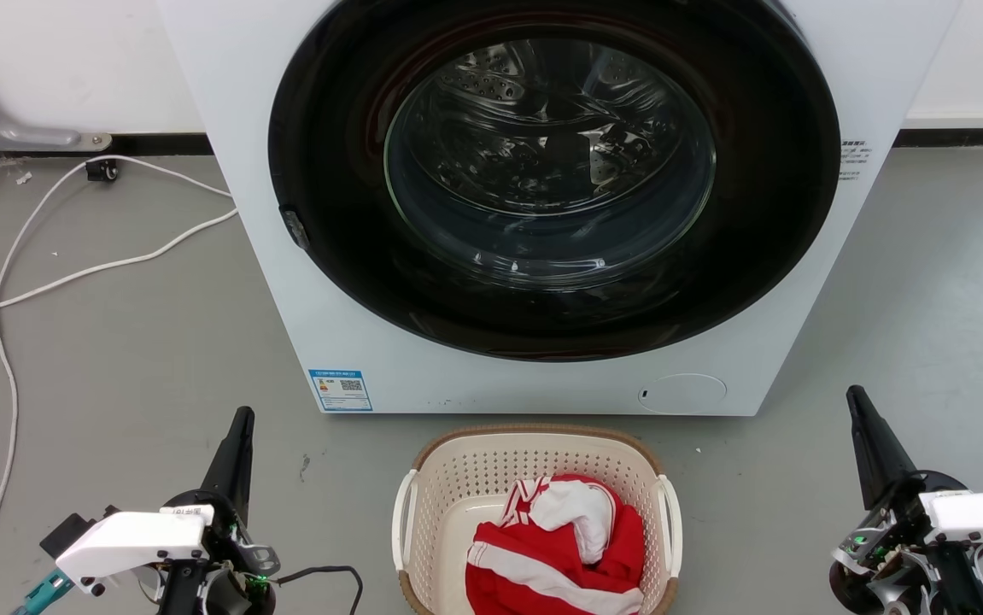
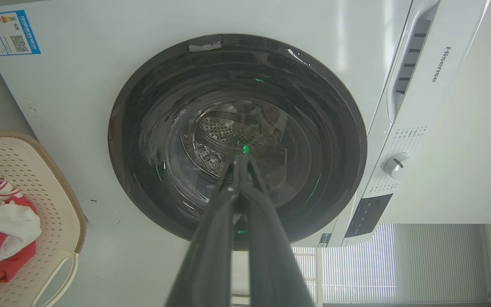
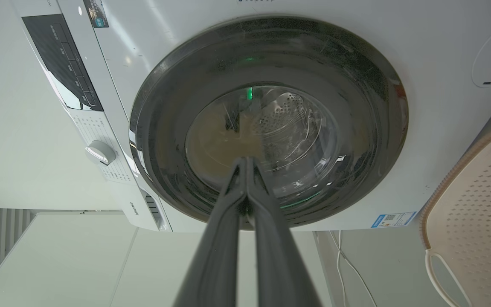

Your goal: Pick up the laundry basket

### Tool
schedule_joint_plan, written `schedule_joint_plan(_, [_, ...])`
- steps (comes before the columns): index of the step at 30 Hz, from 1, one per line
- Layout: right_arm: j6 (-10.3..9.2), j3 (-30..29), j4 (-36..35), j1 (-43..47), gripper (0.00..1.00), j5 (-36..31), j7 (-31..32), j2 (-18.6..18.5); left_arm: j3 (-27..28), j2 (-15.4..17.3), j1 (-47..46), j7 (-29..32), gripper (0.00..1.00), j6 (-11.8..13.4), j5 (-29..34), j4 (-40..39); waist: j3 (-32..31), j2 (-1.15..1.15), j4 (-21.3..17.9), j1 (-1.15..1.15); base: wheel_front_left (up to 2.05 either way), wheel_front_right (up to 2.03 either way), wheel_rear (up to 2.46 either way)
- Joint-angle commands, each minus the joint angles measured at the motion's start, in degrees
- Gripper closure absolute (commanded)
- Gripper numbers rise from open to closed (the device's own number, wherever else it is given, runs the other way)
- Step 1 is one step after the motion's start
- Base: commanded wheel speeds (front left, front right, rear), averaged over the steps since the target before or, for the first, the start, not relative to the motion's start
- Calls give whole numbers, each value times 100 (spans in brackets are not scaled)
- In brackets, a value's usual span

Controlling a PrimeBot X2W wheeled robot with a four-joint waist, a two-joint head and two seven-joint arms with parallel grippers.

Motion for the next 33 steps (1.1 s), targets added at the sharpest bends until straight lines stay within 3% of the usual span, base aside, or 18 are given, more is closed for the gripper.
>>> schedule_joint_plan(1, [16,-11,6,-83,100,-45,23,19,23,-14,-44,11,100,0,26,9,0,0,0,0,0,0,0])
schedule_joint_plan(28, [16,-39,8,-78,100,-58,45,39,80,-53,-51,55,100,0,74,12,0,0,0,0,0,0,0])
schedule_joint_plan(29, [0,-32,5,-12,0,-39,24,21,61,-50,-3,53,0,0,50,8,0,0,0,0,0,0,0])
schedule_joint_plan(33, [0,-22,117,109,0,-43,-10,34,9,-89,99,32,0,0,51,138,2,0,-1,0,0,0,0])
